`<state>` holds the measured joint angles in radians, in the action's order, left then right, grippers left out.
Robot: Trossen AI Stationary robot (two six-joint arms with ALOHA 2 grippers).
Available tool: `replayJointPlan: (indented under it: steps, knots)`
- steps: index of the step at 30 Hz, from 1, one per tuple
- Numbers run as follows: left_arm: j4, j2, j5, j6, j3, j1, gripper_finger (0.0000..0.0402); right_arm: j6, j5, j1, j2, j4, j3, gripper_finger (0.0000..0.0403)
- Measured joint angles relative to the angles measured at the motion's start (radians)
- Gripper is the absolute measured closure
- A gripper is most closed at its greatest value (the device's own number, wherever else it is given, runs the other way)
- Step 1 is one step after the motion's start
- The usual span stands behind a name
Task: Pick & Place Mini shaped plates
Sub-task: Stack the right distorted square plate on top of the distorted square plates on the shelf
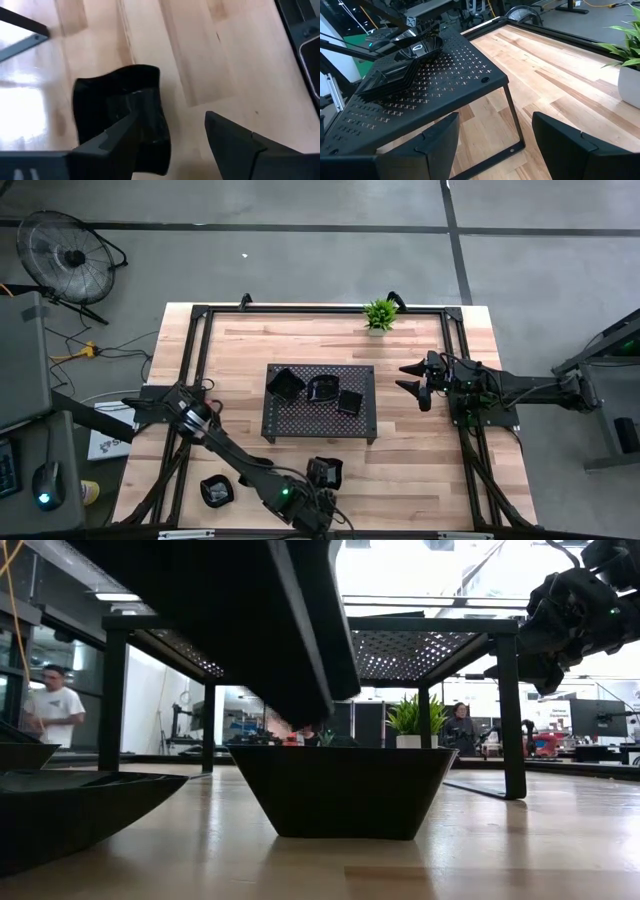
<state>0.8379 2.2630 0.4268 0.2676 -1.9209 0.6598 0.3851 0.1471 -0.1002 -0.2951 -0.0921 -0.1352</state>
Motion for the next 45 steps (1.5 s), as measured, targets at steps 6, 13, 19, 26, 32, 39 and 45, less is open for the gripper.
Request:
replayJointPlan:
  steps: [6, 13, 19, 26, 32, 39, 45]
  knots:
    - [0.002, 0.005, 0.043, 0.026, 0.000, 0.001, 0.0183, 0.000, 0.000, 0.000, 0.000, 0.000, 0.000, 0.0157]
    - [0.010, 0.042, 0.028, 0.031, 0.000, -0.006, 0.0183, 0.000, 0.000, 0.000, 0.000, 0.000, 0.000, 0.0157]
    - [0.010, 0.048, 0.045, 0.055, 0.000, -0.006, 0.0183, 0.000, 0.000, 0.000, 0.000, 0.000, 0.000, 0.0157]
    - [0.049, 0.052, 0.070, 0.055, 0.000, -0.012, 0.0183, 0.000, 0.000, 0.000, 0.000, 0.000, 0.000, 0.0157]
    - [0.046, 0.060, 0.037, 0.055, 0.000, -0.021, 0.0184, 0.000, 0.000, 0.000, 0.000, 0.000, 0.000, 0.0157]
    - [0.053, 0.060, 0.019, 0.054, 0.000, -0.026, 0.0230, 0.000, 0.000, 0.000, 0.000, 0.000, 0.000, 0.0157]
    - [0.051, 0.060, -0.006, 0.055, -0.001, -0.026, 0.0291, 0.000, 0.000, 0.000, 0.000, 0.000, 0.000, 0.0157]
